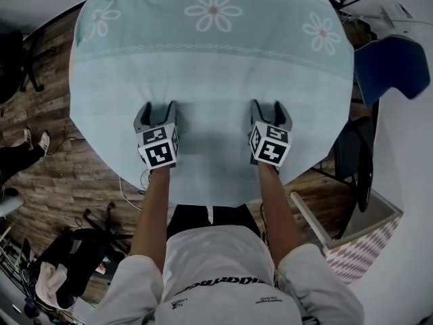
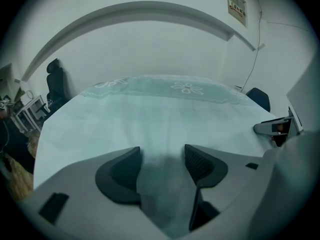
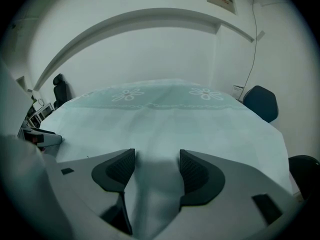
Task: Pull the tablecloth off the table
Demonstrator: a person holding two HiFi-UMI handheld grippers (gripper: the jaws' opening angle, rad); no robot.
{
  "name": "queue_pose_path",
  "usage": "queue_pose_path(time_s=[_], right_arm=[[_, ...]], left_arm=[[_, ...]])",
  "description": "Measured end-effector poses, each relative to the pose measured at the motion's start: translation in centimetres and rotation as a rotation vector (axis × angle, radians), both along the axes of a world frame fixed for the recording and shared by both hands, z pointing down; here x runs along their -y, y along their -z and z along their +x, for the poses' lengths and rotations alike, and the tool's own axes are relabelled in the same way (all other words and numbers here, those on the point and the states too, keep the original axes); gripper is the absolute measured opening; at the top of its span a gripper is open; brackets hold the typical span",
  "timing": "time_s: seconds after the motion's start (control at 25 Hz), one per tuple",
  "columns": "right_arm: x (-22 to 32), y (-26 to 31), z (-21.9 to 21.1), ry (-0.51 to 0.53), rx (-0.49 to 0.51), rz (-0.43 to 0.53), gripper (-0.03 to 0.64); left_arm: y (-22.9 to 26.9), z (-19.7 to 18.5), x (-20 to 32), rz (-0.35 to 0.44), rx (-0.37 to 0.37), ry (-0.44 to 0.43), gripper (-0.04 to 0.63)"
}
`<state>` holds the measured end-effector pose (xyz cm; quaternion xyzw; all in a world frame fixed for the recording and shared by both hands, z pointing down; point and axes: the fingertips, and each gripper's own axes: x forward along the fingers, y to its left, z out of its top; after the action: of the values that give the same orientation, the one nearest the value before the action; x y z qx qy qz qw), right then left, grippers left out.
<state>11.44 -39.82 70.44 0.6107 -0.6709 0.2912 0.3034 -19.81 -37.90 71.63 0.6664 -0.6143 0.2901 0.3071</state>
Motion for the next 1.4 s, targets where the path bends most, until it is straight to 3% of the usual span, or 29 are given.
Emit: queue_pose_path(time_s=[0.32, 0.68, 1.08, 1.4], right_arm=[[-0.4, 0.3, -1.2, 0.006, 0.01, 0.001, 0.214], [-0.5, 0.2, -2.2, 0.015, 0.07, -0.022, 0.055], [-0.7, 0.1, -2.6, 0.004, 0.172, -0.058, 0.037], [-0.7, 2.0, -2.7, -0.001, 0.215, -0.014, 0.035]], left_arm=[[0.3, 0.0, -0.6, 0.003, -0.012, -0.016, 0.171], [0.4, 1.7, -0.6, -0.022, -0.061, -0.034, 0.028], [0.4, 1.7, -0.6, -0.036, -0.128, -0.001, 0.017], [2.1, 1.7, -0.6, 0.015, -0.114, 0.002, 0.015]])
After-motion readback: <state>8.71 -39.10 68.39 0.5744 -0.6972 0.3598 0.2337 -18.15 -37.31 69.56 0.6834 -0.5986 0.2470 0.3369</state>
